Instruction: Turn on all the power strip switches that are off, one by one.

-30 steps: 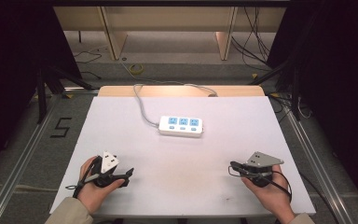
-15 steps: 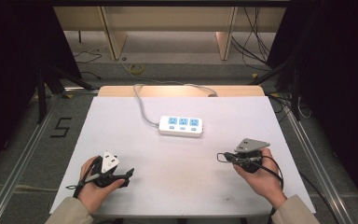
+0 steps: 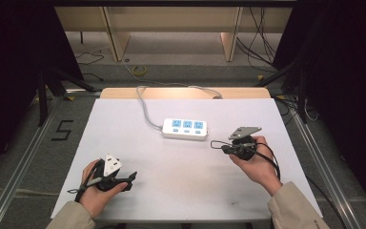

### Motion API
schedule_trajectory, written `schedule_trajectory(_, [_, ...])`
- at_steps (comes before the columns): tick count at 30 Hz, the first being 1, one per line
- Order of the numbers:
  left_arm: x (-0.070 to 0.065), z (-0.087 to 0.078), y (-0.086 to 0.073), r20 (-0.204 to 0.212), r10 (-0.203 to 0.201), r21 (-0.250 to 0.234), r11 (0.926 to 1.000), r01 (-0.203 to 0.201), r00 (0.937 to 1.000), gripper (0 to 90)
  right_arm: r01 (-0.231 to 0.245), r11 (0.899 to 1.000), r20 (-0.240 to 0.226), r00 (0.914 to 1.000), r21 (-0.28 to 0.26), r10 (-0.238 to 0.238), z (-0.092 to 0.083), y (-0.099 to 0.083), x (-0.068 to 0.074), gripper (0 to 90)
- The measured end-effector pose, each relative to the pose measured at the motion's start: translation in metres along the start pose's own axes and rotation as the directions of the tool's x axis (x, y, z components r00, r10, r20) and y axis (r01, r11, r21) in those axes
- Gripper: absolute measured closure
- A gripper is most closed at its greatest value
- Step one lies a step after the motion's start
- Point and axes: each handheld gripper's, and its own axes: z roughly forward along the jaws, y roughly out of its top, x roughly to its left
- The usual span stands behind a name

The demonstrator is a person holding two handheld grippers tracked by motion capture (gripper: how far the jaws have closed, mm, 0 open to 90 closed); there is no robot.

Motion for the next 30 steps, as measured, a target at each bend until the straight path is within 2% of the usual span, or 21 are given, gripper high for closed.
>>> schedule_trajectory(30, [-0.002,0.0,0.0,0.004,0.001,-0.007,1.0,-0.001,1.0,21.3,0.005,1.0,-0.018,0.9998,0.03,-0.004,0.031,0.055,-0.002,90.0])
